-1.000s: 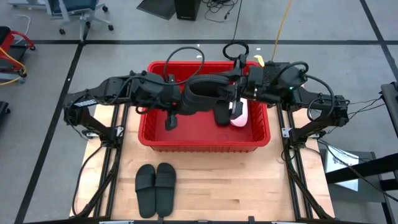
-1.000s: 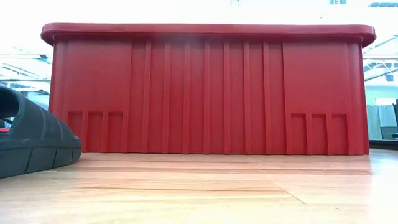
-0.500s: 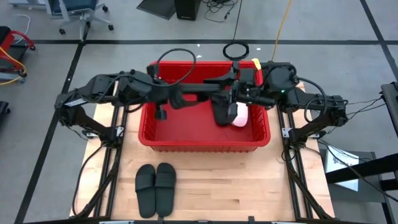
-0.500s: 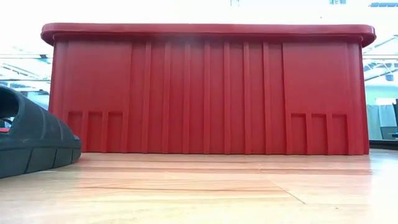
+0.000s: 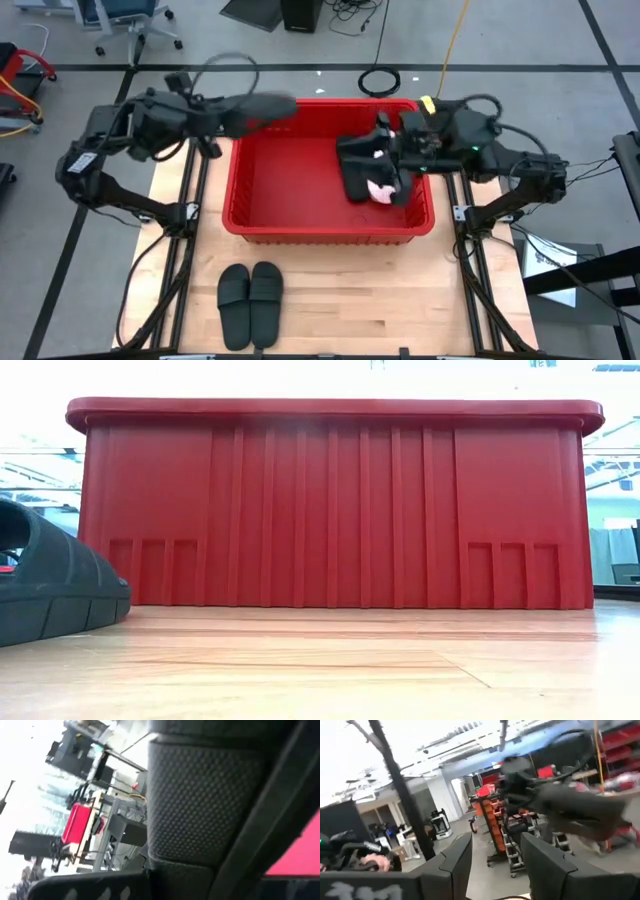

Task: Pick and place slides into bin
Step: Stack the black slide on top of the black slide in the red bin

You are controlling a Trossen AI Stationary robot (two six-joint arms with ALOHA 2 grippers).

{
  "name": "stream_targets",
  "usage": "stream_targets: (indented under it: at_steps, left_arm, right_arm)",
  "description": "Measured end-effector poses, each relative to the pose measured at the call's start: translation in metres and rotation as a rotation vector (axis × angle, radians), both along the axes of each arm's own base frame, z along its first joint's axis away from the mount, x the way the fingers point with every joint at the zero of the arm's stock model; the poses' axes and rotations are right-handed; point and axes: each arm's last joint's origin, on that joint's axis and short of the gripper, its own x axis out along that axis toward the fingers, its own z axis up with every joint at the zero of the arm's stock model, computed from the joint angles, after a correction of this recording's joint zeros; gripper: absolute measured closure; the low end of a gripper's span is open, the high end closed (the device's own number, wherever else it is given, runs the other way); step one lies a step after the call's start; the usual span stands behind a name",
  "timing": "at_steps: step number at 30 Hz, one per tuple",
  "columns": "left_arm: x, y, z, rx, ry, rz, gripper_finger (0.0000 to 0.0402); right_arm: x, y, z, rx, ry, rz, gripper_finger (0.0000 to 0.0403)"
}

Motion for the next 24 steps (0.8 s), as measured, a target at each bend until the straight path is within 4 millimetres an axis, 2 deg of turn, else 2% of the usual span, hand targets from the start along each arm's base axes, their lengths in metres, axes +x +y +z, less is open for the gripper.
stream_targets:
  at_steps: [6,9,17,22,24]
  left_arm:
    - [-0.013,-0.004,0.004,0.012,-0.006,-0.065,0.0347]
    - [-0.011,-0.009,0.004,0.038,0.039,-0.132,0.0347]
    - [0.011,-0.024,-0.003,0.155,0.244,-0.365,0.0347]
    - [0.033,-0.03,-0.008,0.244,0.339,-0.4,0.0346]
    - [0.04,-0.033,-0.009,0.271,0.352,-0.409,0.0348]
  right_arm:
    - [0.007,0.002,-0.007,0.164,0.05,0.055,0.0244]
    - [0.006,0.002,-0.009,0.262,0.068,0.07,0.0242]
    - [0.019,0.004,-0.035,0.629,0.196,0.212,0.0218]
    - [0.029,0.006,-0.065,0.792,0.312,0.229,0.0197]
    - [0.034,0.007,-0.075,0.846,0.31,0.242,0.0189]
